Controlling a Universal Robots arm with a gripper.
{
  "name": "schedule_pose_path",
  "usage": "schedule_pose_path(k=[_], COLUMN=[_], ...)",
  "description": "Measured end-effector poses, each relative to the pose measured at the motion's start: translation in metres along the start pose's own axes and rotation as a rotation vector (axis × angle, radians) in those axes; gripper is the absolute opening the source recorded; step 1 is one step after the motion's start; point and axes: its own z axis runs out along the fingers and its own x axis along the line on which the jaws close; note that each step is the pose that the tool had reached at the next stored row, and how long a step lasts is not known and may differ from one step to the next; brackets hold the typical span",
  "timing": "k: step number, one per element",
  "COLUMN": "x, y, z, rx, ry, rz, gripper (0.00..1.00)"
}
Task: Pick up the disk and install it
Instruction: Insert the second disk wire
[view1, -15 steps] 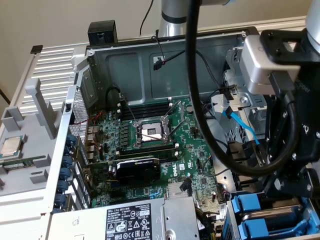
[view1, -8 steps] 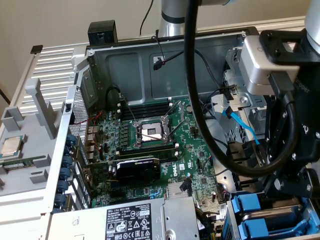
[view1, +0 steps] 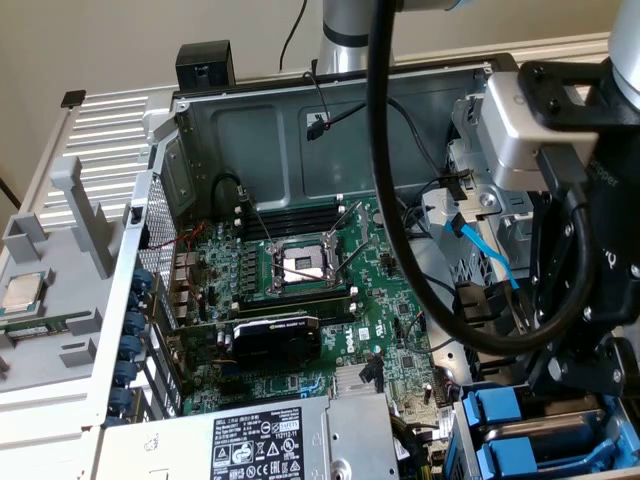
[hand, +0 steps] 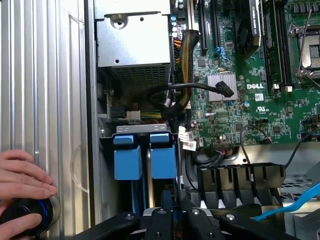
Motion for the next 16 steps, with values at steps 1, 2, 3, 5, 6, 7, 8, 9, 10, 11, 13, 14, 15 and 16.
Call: schedule_pose_path(k=[1,2,3,5,6,7,8,9,10,11,13,14,15,16], x=[0.0,0.0,0.0,0.0,0.0,0.0,0.0,0.0,0.0,0.0,0.0,0.0,0.0,0.0], y=[0.0,0.0001,0.0001,0.0001,0.0001,0.0001,0.0001,0.0001,0.0002,0.0002,0.0002,0.0002,0.0002,0.0002], z=[0.0002,0.0003,0.0004,0.0007,0.0007,0.0008,0.0009,0.0009,0.001,0.0011,0.0013,0.0015,0.0016,0.0017], rx=[0.0001,0.0002,0.0005,0.0008,0.0009,0.001,0.0011,0.0012,0.0012,0.0014,0.0015,0.0015,0.0016,0.0017], ry=[-0.0001,0.0001,0.0002,-0.0002,-0.0001,0.0,0.0,0.0,0.0,0.0,-0.0001,-0.0001,0.0,0.0], rz=[0.0,0.0,0.0,0.0,0.0,0.0,0.0,0.0,0.0,0.0,0.0,0.0,0.0,0.0], gripper=[0.16,0.16,0.16,0.16,0.16,0.16,0.16,0.16,0.16,0.16,0.16,0.16,0.16,0.16])
